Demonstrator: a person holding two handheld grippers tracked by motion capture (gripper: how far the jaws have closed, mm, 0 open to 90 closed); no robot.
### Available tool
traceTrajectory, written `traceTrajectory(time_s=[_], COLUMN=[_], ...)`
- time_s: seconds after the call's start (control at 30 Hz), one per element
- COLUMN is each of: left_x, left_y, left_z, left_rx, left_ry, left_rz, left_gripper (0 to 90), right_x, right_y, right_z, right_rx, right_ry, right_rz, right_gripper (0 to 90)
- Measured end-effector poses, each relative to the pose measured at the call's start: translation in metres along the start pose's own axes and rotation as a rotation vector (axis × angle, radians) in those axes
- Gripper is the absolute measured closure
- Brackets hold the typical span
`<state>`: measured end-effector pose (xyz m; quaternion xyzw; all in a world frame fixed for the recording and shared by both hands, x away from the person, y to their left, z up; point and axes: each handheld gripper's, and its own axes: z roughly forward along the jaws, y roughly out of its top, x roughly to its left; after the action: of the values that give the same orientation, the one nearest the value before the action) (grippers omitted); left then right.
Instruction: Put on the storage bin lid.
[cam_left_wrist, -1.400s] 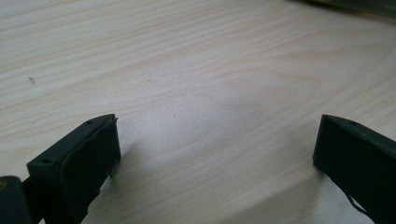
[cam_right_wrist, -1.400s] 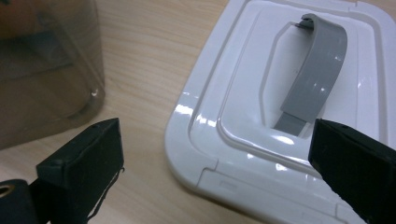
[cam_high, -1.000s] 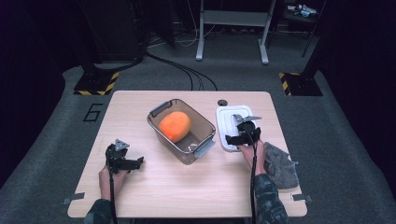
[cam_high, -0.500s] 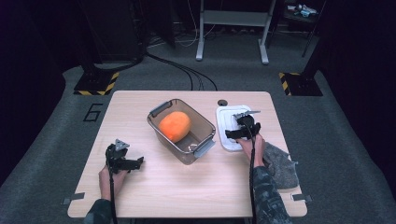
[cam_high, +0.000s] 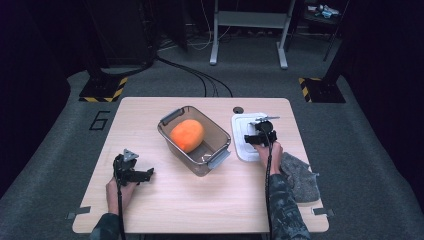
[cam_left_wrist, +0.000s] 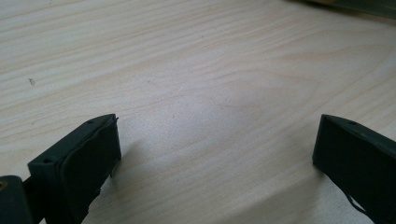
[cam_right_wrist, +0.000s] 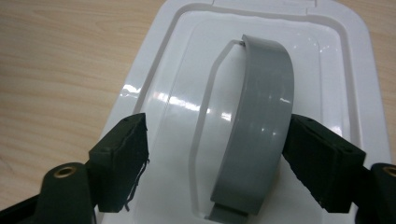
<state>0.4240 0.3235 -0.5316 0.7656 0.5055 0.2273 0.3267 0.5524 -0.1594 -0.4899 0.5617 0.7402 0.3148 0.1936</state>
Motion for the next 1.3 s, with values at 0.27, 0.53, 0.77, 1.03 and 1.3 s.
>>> traceTrajectory(time_s=[0.27, 0.53, 0.77, 1.03, 1.3], left_x=[0.0, 0.0, 0.0, 0.0, 0.0], left_y=[0.0, 0.0, 0.0, 0.0, 0.0], left_z=[0.0, 0.0, 0.0, 0.0, 0.0], left_rx=[-0.002, -0.002, -0.005, -0.006, -0.005], left_ry=[0.001, 0.0, 0.002, 0.003, 0.004], left_rz=[-0.001, -0.001, 0.002, 0.004, 0.001], left_gripper=[0.9, 0.9, 0.8, 0.9, 0.9], right_x=[-0.006, -0.009, -0.006, -0.002, -0.004], right_y=[0.004, 0.006, 0.007, 0.011, 0.012], right_z=[0.01, 0.012, 0.012, 0.005, -0.003], right_rx=[0.033, 0.034, 0.017, -0.015, -0.023], right_ry=[0.0, -0.009, -0.022, -0.015, 0.02], right_rz=[0.054, 0.04, 0.036, 0.004, 0.014], right_gripper=[39.9, 55.4, 63.9, 66.3, 66.4])
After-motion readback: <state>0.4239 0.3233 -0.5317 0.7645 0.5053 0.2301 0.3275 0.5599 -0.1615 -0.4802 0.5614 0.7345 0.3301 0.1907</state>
